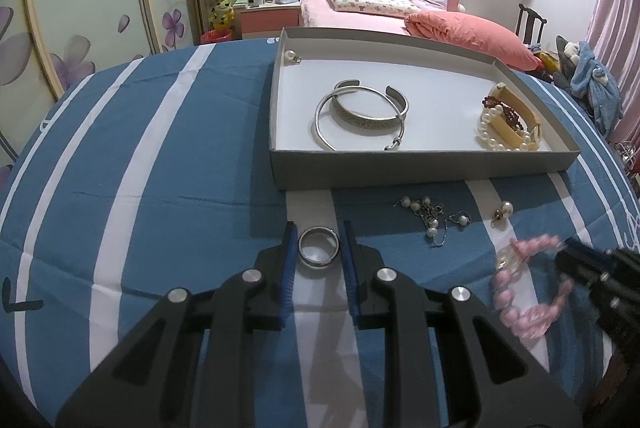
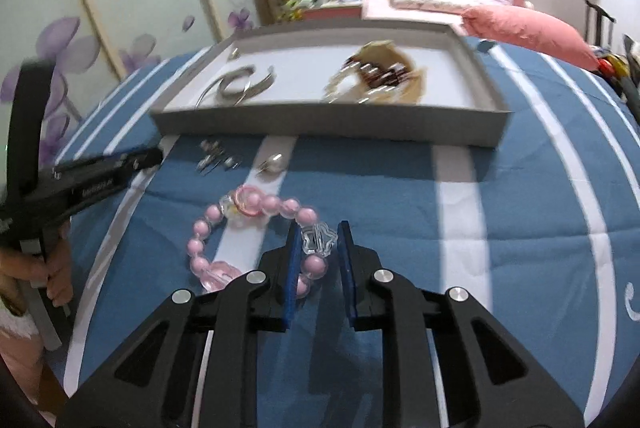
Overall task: Organize jewelry
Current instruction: 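Grasp the pink bead bracelet with the right gripper while the left holds the ring, then carry the pink bracelet with the right gripper into the tray while the left drops the ring there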
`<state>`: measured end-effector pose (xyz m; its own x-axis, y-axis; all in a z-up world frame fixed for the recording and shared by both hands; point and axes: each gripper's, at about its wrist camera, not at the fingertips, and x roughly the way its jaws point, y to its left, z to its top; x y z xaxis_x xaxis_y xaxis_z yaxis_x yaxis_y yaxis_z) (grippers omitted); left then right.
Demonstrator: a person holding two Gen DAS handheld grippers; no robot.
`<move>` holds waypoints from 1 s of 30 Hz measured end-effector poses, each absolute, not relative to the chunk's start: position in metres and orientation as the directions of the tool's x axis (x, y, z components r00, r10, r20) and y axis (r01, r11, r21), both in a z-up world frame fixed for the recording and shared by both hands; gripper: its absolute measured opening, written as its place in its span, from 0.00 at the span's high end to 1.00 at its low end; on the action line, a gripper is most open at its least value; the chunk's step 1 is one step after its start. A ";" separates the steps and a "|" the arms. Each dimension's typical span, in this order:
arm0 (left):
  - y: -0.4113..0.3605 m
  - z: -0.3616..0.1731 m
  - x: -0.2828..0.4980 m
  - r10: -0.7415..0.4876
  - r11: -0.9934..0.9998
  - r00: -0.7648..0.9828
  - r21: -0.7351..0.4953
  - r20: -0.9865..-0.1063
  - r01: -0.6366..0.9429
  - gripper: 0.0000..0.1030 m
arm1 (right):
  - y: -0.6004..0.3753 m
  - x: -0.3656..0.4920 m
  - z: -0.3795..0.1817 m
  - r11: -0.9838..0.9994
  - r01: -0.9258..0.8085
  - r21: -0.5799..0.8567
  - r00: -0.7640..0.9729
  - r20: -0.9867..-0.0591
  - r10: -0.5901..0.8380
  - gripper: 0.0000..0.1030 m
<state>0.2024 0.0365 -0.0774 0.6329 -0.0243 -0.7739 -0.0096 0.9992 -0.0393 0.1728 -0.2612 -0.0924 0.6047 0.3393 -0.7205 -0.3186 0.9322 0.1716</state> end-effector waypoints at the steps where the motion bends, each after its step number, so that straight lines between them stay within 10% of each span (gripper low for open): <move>1: 0.037 -0.077 0.202 -0.026 0.999 0.633 -0.040 -0.774 -0.009 0.79 | -0.268 0.171 -0.088 0.936 -0.302 0.179 0.628 -0.701 0.337 0.81; 30: 0.015 -0.053 0.193 -0.060 0.998 0.704 -0.041 -0.707 0.044 0.79 | -0.303 0.158 -0.029 0.905 -0.282 0.317 0.814 -0.420 0.401 0.81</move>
